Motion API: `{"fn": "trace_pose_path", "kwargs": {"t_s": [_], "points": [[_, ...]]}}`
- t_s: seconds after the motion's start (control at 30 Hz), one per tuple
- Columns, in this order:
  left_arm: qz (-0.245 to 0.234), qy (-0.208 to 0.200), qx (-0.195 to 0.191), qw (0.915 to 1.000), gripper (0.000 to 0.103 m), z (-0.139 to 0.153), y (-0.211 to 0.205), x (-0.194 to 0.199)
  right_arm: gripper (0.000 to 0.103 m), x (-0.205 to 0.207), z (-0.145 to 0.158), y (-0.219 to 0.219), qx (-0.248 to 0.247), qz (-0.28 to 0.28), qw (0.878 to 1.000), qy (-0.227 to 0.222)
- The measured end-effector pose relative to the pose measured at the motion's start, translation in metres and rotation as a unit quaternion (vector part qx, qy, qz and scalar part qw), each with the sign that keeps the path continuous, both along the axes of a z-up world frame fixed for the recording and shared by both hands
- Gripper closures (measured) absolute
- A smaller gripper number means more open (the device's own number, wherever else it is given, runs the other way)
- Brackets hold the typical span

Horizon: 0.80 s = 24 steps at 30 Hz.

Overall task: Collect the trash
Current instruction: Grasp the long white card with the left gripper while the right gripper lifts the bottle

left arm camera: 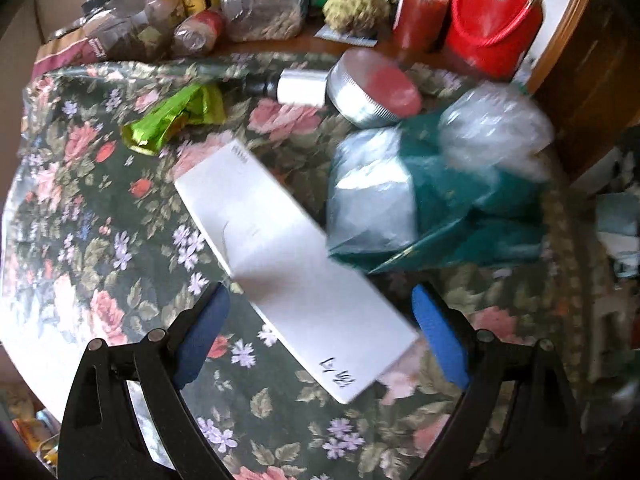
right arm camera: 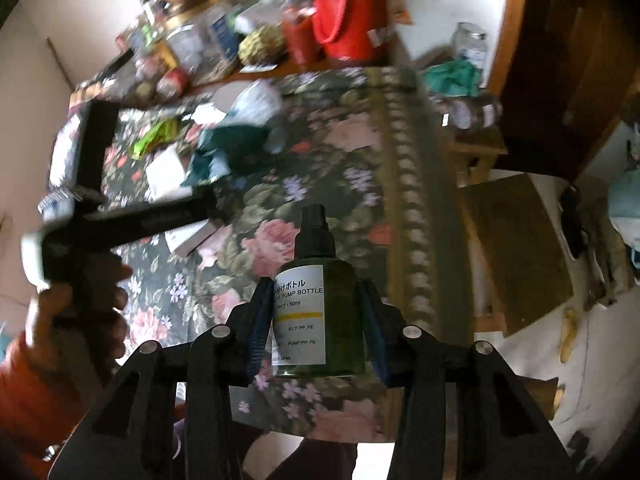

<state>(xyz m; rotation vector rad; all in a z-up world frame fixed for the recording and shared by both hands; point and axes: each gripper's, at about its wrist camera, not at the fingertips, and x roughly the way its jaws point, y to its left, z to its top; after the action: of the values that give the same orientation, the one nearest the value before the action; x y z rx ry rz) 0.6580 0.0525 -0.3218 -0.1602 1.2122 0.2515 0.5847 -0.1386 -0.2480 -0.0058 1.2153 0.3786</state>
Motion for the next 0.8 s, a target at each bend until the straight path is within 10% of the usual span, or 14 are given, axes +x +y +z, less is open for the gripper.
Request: {"fn": "trace_pose_path", "kwargs": {"t_s": [0.3,0.8], "points": [[0.013,0.012,0.005,0.9998,0.011,-0.006,0.024,-0.027,0.064,0.007,0.014,-0.005,0.019,-0.032,0.999,-0.016],[-0.032,0.018,-0.02,0.9991,0.053,0.003,0.042,-0.029,0.064,-0.002,0.036,0.025,0.032,-0.003,0.999,-0.032]]}}
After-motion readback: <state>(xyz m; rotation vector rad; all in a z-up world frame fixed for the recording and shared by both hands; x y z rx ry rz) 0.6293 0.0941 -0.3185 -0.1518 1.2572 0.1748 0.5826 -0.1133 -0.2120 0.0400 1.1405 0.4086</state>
